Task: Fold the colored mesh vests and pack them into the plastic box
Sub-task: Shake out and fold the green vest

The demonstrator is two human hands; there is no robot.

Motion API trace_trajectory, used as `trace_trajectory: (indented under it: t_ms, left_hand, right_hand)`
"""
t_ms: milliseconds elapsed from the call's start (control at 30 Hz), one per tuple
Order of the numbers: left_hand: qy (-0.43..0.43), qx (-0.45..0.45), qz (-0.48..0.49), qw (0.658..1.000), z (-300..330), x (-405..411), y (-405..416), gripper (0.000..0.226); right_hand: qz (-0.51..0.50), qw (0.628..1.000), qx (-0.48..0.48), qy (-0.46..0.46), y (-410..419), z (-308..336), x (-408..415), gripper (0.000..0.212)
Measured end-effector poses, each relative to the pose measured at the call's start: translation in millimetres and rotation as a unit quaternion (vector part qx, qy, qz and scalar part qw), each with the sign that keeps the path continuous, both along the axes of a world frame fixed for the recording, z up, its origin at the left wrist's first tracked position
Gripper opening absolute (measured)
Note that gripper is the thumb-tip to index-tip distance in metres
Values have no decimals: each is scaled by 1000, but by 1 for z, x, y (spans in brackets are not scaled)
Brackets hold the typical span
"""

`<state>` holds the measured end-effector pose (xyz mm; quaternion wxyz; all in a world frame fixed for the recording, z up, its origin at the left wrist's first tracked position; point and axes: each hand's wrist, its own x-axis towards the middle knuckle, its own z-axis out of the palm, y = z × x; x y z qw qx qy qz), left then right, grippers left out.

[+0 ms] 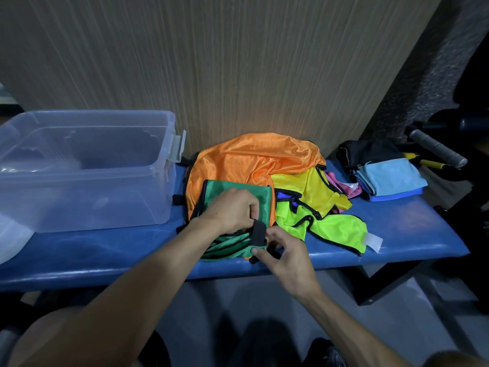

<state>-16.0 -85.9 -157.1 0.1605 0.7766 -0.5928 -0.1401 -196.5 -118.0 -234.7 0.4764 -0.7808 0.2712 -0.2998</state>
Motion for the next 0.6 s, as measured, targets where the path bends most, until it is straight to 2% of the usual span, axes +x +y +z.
trace_trajectory:
  t_ms: [167, 267, 367, 467, 600]
  left_hand:
    - [6, 64, -19, 998, -2, 3, -4, 26]
    - [-4, 84, -37, 996, -3, 4, -4, 25]
    - [-15, 89, -46, 995, -3, 3, -4, 26]
    - [3, 98, -50, 994, -2, 2, -3, 28]
    - [44, 114, -57, 991, 0, 7, 2, 34]
  right_hand:
    - [-39, 995, -93, -5, 10, -8, 2, 14]
    - [-94, 977, -191, -9, 13, -14, 2, 19]
    - [-92, 962, -258, 5, 10, -14, 0, 23]
    - [-66, 963, -260, 6, 7, -12, 0, 28]
    - [-59, 966, -252, 11, 3, -9, 0, 19]
